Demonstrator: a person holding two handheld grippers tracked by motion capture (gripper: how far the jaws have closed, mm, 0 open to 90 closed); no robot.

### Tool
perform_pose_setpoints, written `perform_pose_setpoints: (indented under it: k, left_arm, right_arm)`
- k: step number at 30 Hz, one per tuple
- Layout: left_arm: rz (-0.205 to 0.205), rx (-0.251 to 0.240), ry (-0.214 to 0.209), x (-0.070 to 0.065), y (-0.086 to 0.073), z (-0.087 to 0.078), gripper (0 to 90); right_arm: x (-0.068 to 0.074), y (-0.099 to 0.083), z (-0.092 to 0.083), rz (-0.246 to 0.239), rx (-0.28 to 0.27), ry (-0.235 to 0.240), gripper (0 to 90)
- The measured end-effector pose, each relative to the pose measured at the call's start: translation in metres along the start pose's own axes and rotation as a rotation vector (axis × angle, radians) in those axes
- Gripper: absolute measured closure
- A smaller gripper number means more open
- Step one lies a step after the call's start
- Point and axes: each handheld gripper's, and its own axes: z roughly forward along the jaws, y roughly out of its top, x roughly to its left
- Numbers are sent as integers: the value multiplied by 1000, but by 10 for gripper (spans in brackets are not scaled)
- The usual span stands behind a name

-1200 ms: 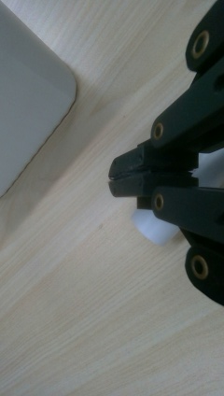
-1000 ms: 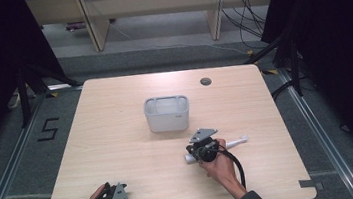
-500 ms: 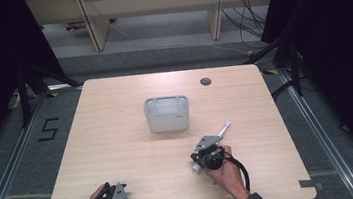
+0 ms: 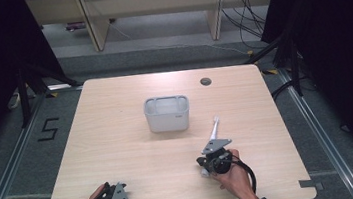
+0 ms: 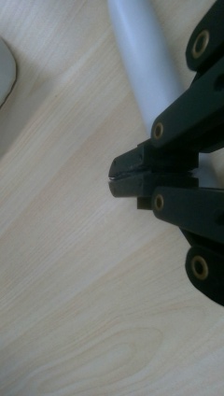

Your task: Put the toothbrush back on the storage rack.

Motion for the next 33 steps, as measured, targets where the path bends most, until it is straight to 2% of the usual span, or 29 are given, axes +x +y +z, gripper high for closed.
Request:
perform_pose_setpoints:
  k: [2,3,4,6,8,10,11,12,13,14,15,16,17,18,19,22,23,24,25,26,27,30,31,32,33]
  left_arm:
    - [0,0,-1,0,0,0,153]
    - [-3,-2,-2,0,-1,1,153]
    - [-4,-4,0,0,0,1,153]
    - [0,1,-2,0,0,0,153]
    - [-1,-3,2,0,0,1,153]
    - [0,10,-14,1,0,0,153]
    - [-1,7,2,0,0,0,153]
    - [0,1,-2,0,0,0,153]
    - [0,-1,-3,0,0,0,153]
    - [0,-1,-3,0,0,0,153]
    - [-1,-1,-3,0,-1,1,153]
    - [-8,-5,4,0,-1,2,153]
    - [-1,2,-3,0,0,1,153]
    - [-2,-2,-4,-1,0,1,153]
    - [-2,-1,-3,-1,0,1,153]
    - [-9,-5,2,0,0,2,153]
    - [-3,19,-25,1,1,0,153]
    - [-1,-1,0,0,0,1,153]
    - [-1,-1,0,0,0,1,153]
    - [1,20,-28,1,0,-1,153]
    - [-5,-3,1,0,0,1,153]
    - [-1,-1,-2,0,0,1,153]
    - [2,23,-25,1,1,-1,153]
    - [-2,1,-2,-1,0,1,153]
    - [-3,2,-2,-1,0,1,153]
  right_arm:
    - [-3,-4,-4,-31,13,15,887]
    - [-2,-5,-5,-23,12,14,886]
    - [0,-6,-8,5,28,9,886]
    - [-2,-9,-9,-19,19,7,886]
    - [-1,-10,-10,-12,19,10,883]
    - [-3,-11,-11,-23,15,19,883]
    - [-2,-12,-12,-20,20,17,883]
    - [-3,-14,-13,-18,20,17,883]
    - [-1,-15,-16,27,34,9,883]
    - [-1,-15,-16,27,34,9,883]
    - [-4,-16,-15,-13,20,16,883]
    - [-2,-17,-17,23,15,11,882]
    - [-4,-18,-18,17,29,10,882]
    - [-5,-18,-17,-19,-6,0,882]
    - [-5,-18,-18,-12,16,18,882]
    - [-4,-19,-20,4,30,10,883]
    - [-3,-19,-21,19,33,11,883]
    - [-3,-20,-20,32,22,2,882]
    - [-3,-20,-20,32,22,2,882]
    - [-4,-20,-21,19,30,14,883]
    - [-6,-21,-20,-4,10,15,883]
    - [-7,-22,-21,0,10,11,882]
    - [-6,-22,-23,27,17,2,879]
    - [-7,-22,-24,16,19,18,876]
    - [-8,-22,-23,1,-5,12,870]
